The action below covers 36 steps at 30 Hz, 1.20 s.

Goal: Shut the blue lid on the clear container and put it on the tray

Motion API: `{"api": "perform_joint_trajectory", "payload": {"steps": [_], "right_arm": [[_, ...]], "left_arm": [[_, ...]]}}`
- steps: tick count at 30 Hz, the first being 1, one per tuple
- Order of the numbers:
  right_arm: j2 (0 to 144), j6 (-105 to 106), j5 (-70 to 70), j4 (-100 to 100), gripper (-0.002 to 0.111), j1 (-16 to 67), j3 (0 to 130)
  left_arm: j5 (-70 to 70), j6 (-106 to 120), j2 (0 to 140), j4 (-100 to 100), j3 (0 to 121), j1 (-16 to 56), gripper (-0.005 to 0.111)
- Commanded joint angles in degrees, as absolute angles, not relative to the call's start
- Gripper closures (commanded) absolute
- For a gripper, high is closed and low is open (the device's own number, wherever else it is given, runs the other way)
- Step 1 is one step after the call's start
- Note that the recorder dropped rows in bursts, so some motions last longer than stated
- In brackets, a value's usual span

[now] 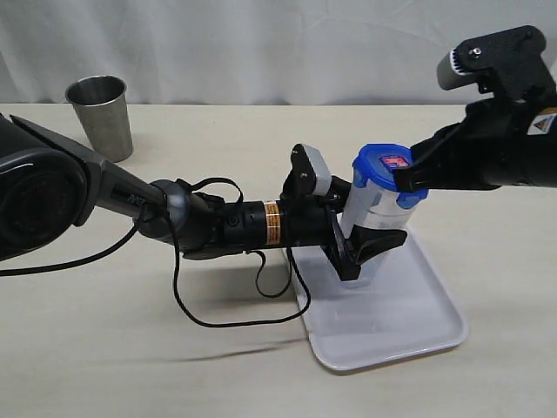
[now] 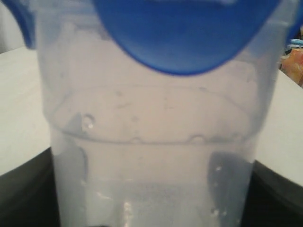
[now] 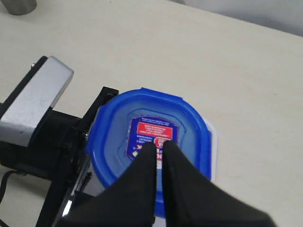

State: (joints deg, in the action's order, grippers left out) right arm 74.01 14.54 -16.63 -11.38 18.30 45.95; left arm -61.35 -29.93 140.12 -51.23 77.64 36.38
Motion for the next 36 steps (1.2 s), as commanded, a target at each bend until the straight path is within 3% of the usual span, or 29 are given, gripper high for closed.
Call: {"api": "perform_joint_trajectory", "payload": {"steps": [1,5,7,11,12,13,17,36], "right_arm": [[79.4,26.0,-19.5,-21.8,0.104,18.1,49.4],[83.3,38.0,-21.2,-33.6,0.104,18.1,51.2],[84.1,39.9,-21.8,-35.0,0.104,18.1,51.3],[84.5,39.8,-22.2,-34.9,0.104,18.1,51.3],[84.5,39.8,-22.2,-34.9,0.104,18.1,51.3],[84.5,39.8,-22.4,-34.9,0.104,18.1,51.3],[84.5,39.8,-22.5,-34.9,0.104,18.1,51.3],[84.5,39.8,-22.5,-34.9,0.104,18.1,51.3]], "left_arm": [[-56.6,-30.2,140.5,-53.5,77.4,36.6,0.107],[-56.0,-30.2,140.5,-55.4,77.4,36.6,0.105],[-56.0,-30.2,140.5,-55.4,77.4,36.6,0.099],[-56.0,-29.9,140.5,-55.4,77.4,36.6,0.072],[-55.7,-29.9,140.5,-55.4,77.4,36.6,0.062],[-55.6,-29.9,140.5,-55.4,77.4,36.4,0.044],[-51.5,-30.1,139.5,-56.8,77.4,34.9,0.022],[-49.3,-39.6,132.2,-79.2,77.4,27.8,0.023]]}}
